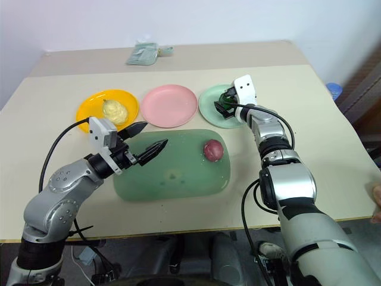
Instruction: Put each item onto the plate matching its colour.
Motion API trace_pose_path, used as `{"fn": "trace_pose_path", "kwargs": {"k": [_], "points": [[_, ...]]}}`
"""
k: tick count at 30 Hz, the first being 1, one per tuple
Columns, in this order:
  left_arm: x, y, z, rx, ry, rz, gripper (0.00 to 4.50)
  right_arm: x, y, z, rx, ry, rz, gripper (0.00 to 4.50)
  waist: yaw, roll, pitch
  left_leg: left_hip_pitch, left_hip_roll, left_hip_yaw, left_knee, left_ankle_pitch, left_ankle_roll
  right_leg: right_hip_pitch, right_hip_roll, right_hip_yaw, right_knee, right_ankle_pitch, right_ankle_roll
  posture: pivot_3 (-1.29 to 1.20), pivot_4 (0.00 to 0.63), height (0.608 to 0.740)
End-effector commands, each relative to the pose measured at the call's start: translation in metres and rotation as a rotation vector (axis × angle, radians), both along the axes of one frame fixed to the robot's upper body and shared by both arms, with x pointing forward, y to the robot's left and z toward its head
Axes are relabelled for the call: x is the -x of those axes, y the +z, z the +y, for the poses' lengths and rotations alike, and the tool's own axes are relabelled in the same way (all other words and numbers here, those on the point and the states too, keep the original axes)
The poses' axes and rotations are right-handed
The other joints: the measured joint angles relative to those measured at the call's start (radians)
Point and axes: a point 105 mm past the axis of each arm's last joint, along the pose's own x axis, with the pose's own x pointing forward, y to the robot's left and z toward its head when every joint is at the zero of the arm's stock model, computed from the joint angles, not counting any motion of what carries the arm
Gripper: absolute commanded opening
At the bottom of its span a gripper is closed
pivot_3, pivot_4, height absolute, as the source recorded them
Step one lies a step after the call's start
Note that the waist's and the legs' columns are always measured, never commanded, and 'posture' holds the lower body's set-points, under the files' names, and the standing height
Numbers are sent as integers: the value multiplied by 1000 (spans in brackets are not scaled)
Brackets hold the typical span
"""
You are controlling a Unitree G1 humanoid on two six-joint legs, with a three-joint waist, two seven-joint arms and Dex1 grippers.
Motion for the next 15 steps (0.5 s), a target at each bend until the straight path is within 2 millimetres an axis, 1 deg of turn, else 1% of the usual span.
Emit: {"fn": "trace_pose_path", "kwargs": {"k": [1, 4, 6, 11, 13, 15], "points": [[10, 8, 4, -8, -30, -56, 4500, -1, 43, 2, -84, 56, -132, 4472, 1, 0, 0, 0, 0, 0, 0, 0, 0, 0, 0, 0, 0, 0, 0, 0, 150, 740], [28, -1, 15, -16, -119, -25, 4500, 18, 49, 3, -127, 239, -165, 4472, 0, 1, 0, 0, 0, 0, 0, 0, 0, 0, 0, 0, 0, 0, 0, 0, 150, 740], [37, -4, 20, -19, -164, -16, 4500, 32, 51, 4, -134, 323, -179, 4472, 5, 1, 0, 0, 0, 0, -1, 0, 0, 0, 0, 0, 0, 0, 0, 0, 150, 740], [55, -4, 32, -30, -266, -20, 4500, 79, 54, 1, -148, 442, -177, 4472, 11, 2, 0, 0, 0, -1, 0, 0, 0, 1, 0, 0, -1, 0, 0, 0, 150, 740], [59, 0, 37, -34, -326, -19, 4500, 114, 42, -5, -143, 496, -116, 4472, 21, 3, 0, 0, 0, -1, 0, -1, 1, 1, -1, 0, -1, 0, 0, 0, 150, 740], [62, 3, 39, -52, -370, -21, 4500, 136, 31, -6, -144, 523, -46, 4472, 31, 3, 0, -1, 0, -1, 0, -1, 1, 0, -1, 0, -1, 0, 0, 0, 150, 740]]}}
